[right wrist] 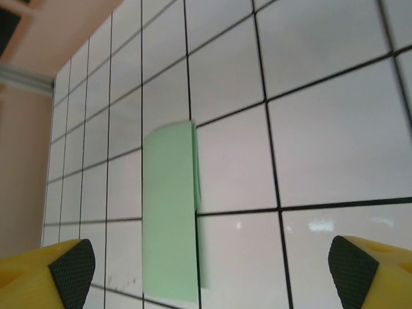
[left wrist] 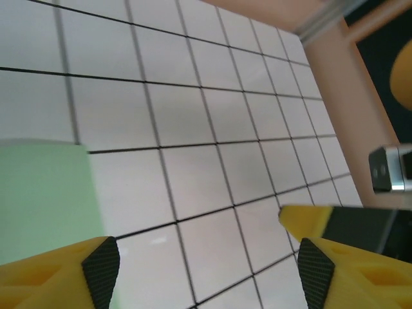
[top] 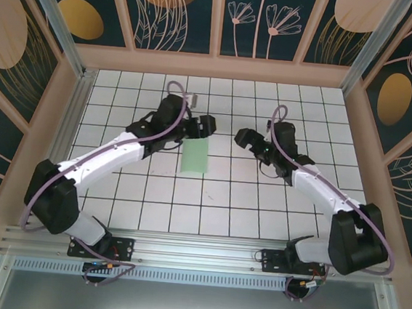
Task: Fold a paper plane with a square sheet of paper (pick it up from the middle)
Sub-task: Turn over the paper at the center of the table, then third fold the triangle at the center of the table.
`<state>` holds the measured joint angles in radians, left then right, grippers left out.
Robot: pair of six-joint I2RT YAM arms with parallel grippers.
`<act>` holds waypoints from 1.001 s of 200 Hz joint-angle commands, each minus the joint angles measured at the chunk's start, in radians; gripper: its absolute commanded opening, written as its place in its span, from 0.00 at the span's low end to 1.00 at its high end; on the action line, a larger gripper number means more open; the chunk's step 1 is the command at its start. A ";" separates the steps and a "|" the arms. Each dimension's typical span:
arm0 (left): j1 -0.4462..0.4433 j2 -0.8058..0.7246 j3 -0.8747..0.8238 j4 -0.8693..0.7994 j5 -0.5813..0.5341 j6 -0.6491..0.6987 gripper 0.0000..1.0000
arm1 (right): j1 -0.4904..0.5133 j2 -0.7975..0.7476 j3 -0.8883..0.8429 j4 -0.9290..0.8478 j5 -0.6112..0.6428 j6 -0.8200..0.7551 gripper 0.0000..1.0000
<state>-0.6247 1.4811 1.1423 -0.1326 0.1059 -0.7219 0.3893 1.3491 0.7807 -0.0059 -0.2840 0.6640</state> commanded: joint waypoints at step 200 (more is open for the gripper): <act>0.161 0.228 -0.339 0.371 0.270 -0.229 0.22 | 0.213 0.431 0.140 0.109 -0.248 0.187 0.80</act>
<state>-0.4656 1.6905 0.7780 0.1913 0.3458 -0.9463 0.6003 1.7580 0.8925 0.0731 -0.5007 0.8314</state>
